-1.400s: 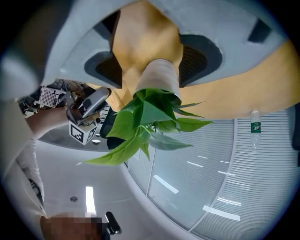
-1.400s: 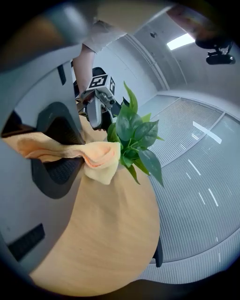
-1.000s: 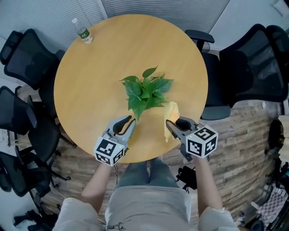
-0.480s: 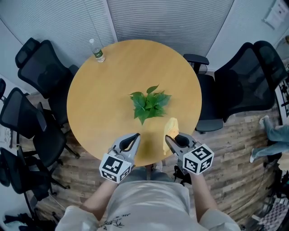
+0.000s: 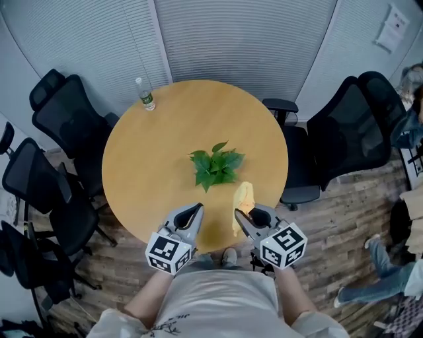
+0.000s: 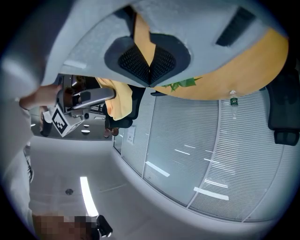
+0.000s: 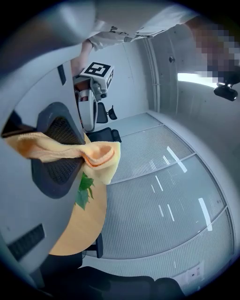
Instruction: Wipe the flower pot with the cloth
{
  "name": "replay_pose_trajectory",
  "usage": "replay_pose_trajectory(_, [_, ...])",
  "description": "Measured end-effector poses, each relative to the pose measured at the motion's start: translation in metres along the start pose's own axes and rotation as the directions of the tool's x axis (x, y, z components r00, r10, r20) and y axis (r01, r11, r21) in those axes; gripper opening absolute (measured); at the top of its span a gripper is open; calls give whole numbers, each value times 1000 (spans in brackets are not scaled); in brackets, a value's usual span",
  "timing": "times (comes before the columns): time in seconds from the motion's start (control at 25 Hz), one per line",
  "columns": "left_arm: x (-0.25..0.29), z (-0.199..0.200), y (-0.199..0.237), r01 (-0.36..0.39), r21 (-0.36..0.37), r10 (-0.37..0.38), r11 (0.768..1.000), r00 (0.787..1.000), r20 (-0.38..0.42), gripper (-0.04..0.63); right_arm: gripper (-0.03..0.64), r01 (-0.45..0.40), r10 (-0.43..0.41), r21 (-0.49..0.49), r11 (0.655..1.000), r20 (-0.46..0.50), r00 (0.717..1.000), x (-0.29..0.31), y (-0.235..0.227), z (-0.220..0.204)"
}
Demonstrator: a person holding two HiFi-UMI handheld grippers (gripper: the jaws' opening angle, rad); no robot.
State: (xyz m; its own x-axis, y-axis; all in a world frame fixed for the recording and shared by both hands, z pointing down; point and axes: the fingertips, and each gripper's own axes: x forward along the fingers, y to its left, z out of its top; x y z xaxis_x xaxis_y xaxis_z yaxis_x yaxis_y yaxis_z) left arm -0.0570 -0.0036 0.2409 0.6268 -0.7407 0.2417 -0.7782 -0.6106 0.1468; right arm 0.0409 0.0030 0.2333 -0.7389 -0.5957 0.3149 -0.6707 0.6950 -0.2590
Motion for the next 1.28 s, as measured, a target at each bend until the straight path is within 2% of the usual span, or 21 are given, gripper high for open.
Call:
replay_pose_trajectory(0.2, [0, 7, -4, 9, 21, -9, 1000, 1000, 10, 11, 72, -1, 0, 35, 999, 22, 1000, 1, 3, 0])
replay_pose_trajectory(1.28, [10, 7, -16, 31, 2, -31, 1000, 999, 19, 10, 71, -17, 17, -3, 1000, 30, 999, 3, 4, 1])
